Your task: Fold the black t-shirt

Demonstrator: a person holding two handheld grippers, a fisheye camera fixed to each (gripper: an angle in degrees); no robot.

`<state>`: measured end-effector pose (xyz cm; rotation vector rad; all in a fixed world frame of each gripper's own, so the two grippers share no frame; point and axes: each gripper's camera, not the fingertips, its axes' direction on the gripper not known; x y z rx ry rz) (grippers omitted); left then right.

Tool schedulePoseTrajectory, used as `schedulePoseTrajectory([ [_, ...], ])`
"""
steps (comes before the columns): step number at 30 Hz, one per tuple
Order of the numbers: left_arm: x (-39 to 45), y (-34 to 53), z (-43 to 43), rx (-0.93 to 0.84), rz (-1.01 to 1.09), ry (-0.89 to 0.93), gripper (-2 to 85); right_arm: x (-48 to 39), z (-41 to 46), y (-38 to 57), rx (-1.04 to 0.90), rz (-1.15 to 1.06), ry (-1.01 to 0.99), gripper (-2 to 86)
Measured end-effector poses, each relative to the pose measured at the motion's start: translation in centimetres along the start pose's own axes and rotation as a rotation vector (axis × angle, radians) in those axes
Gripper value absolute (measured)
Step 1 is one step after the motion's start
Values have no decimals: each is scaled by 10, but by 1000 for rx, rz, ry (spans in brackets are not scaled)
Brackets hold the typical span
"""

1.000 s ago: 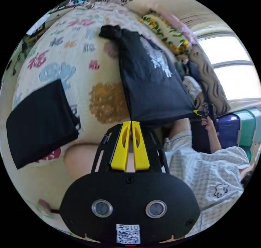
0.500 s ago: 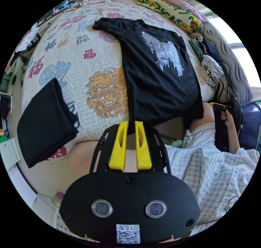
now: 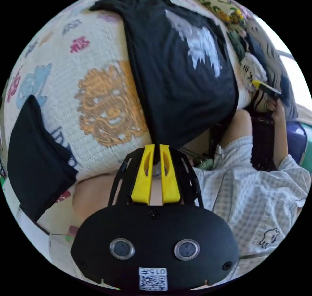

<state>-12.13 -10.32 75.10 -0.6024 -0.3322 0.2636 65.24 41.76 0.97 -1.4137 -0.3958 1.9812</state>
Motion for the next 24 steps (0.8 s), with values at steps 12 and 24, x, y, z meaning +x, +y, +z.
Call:
schedulePoseTrajectory([
  [12, -163, -117, -30, 701, -304, 288, 87, -127, -12, -392, 85, -206, 45, 58],
  [24, -183, -109, 22, 802, -284, 330, -4, -167, 99, -629, -143, -99, 311, 68],
])
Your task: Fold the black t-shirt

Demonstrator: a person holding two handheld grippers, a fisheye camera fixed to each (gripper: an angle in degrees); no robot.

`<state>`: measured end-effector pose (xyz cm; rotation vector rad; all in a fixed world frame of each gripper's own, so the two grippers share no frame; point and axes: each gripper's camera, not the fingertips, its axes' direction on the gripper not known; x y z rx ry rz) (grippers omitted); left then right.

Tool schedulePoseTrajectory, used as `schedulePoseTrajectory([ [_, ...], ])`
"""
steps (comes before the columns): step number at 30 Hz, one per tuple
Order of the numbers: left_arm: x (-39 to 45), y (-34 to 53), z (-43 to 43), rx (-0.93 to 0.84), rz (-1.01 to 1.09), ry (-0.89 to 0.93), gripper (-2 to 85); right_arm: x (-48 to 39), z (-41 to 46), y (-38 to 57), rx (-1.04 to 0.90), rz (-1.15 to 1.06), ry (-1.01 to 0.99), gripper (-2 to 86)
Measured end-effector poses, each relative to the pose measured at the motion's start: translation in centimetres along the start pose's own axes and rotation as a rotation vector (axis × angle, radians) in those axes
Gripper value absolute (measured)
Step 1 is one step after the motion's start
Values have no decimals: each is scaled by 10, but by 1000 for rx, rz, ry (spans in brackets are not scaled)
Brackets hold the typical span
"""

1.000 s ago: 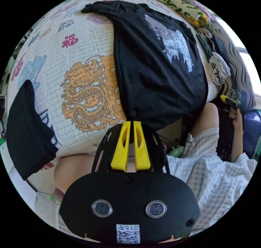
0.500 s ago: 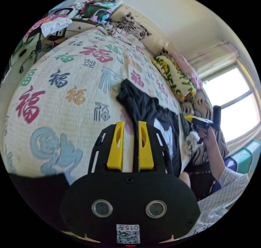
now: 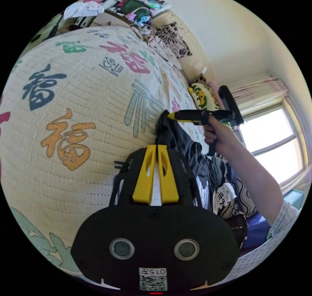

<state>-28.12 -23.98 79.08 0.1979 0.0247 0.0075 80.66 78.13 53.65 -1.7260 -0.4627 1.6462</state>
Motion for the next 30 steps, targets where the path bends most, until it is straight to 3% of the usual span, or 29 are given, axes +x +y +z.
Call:
schedulePoseTrajectory([
  [3, 7, 11, -19, 68, 8, 4, -7, -10, -2, -17, -13, -41, 80, 18],
  [7, 35, 22, -32, 105, 66, -90, -7, -23, -29, -27, 91, -136, -168, -7],
  [14, 101, 48, -30, 150, 95, -242, -6, -39, -53, -25, 190, -267, -240, 1],
  [21, 135, 56, 8, 95, -28, -395, -3, -70, -46, -3, 170, -344, 69, 74],
  [26, 213, 46, 15, 185, 38, -258, 3, 19, -106, 124, 392, -274, -51, 49],
  [30, 339, -2, 101, 57, 256, -68, 22, 143, -115, 257, 472, -11, 96, 29],
])
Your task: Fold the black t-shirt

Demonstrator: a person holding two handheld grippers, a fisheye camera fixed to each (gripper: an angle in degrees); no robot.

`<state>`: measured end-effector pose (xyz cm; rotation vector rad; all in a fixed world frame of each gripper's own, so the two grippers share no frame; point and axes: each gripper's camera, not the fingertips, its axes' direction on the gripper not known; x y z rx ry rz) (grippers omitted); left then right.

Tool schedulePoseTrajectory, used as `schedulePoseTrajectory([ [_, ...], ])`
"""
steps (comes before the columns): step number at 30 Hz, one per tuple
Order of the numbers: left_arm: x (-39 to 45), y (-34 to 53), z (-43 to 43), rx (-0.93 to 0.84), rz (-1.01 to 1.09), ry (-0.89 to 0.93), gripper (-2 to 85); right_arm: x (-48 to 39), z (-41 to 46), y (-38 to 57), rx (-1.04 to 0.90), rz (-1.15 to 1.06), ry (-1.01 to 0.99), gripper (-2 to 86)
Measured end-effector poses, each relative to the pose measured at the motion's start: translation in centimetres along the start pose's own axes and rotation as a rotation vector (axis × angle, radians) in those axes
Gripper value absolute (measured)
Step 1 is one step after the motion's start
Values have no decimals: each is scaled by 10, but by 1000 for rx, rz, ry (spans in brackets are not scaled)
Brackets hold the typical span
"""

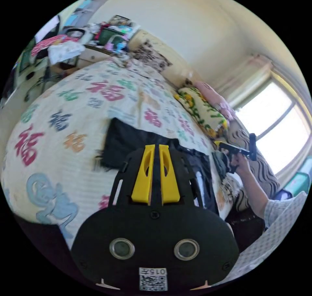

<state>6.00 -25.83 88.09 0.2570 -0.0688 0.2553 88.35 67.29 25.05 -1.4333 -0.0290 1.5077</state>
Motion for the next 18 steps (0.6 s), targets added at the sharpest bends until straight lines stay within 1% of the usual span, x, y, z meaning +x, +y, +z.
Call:
schedulePoseTrajectory([
  [1, 20, -11, 17, -21, 37, 19, 27, 47, -12, 47, 0, 121, 106, 17],
  [2, 64, -33, 53, -68, 105, 42, 36, 93, -20, 97, -12, 268, 199, 9],
  [3, 110, -53, 92, -113, 175, 66, 46, 114, -23, 120, -17, 332, 223, 9],
  [4, 134, -63, 112, -133, 212, 78, 51, 150, -24, 164, -40, 441, 231, 8],
  [5, 184, -81, 153, -176, 288, 100, 55, 180, -18, 202, -67, 530, 203, 12],
  [6, 231, -97, 197, -225, 355, 116, 58, 192, -13, 219, -82, 560, 183, 14],
  [7, 255, -104, 219, -251, 387, 115, 59, 212, 2, 246, -117, 609, 147, 20],
  [8, 300, -118, 264, -301, 444, 114, 61, 226, 18, 267, -136, 640, 111, 28],
  [12, 437, -146, 407, -433, 589, 138, 69, 242, 68, 295, -113, 637, -23, 62],
  [13, 455, -147, 426, -449, 616, 124, 71, 241, 83, 297, -127, 627, -3, 74],
  [15, 511, -151, 494, -487, 681, 41, 78, 230, 95, 301, -127, 589, 94, 92],
  [16, 520, -153, 509, -489, 676, 26, 79, 220, 101, 306, -93, 542, 110, 90],
  [18, 545, -168, 562, -523, 622, 50, 86, 205, 110, 315, -47, 447, 61, 71],
])
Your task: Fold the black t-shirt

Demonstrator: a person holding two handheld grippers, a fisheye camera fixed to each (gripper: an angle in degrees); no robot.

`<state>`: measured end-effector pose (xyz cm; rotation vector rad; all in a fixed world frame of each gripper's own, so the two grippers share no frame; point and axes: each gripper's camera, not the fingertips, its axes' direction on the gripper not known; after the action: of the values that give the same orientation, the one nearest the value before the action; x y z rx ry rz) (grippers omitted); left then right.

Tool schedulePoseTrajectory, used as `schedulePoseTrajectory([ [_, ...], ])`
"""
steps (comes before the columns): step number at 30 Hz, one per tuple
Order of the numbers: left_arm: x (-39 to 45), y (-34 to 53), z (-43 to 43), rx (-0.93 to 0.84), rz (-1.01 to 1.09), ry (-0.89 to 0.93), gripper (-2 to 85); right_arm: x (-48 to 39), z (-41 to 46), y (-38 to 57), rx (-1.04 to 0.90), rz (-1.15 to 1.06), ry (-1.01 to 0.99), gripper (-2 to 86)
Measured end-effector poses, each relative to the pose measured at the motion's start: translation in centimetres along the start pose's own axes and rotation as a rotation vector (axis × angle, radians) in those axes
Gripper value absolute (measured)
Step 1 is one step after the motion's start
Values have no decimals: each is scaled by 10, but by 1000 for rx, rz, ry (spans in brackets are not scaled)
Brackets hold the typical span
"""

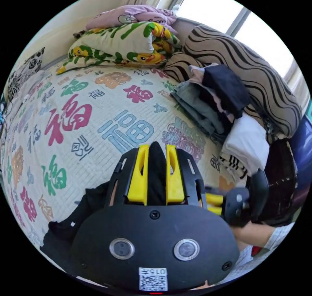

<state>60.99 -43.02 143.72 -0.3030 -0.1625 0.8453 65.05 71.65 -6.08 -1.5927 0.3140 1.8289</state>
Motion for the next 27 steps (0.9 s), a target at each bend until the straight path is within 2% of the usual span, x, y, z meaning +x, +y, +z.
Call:
schedulePoseTrajectory([
  [2, -1, -29, 27, -66, -29, 28, 84, -13, 15, 20, 31, -108, -49, 70],
  [5, 7, -61, 63, -242, 55, -49, 38, -12, 36, 44, 61, -134, -27, 70],
  [10, 7, -89, 49, -201, 144, 0, 3, 29, 66, 80, 102, -51, -185, 30],
  [13, 8, -114, 26, -121, 157, 73, 22, 49, 81, 101, 147, -14, -241, 7],
  [15, 28, -140, 28, -137, 192, 45, 107, 53, 86, 114, 194, -7, -229, 1],
  [16, 36, -147, 33, -155, 207, 59, 111, 54, 90, 122, 217, -5, -215, 0],
  [17, 54, -160, 44, -201, 248, 83, 112, 55, 96, 128, 228, -1, -205, -1],
  [20, 92, -181, 88, -422, 355, -97, 78, 60, 115, 144, 238, 19, -197, -3],
  [21, 101, -185, 93, -444, 403, -127, 51, 62, 118, 147, 240, 21, -192, -3],
  [23, 104, -189, 78, -401, 434, -127, 19, 72, 128, 163, 251, 36, -184, -4],
  [27, 58, -175, -14, -189, 313, -28, -2, 93, 144, 193, 274, 63, -215, -3],
])
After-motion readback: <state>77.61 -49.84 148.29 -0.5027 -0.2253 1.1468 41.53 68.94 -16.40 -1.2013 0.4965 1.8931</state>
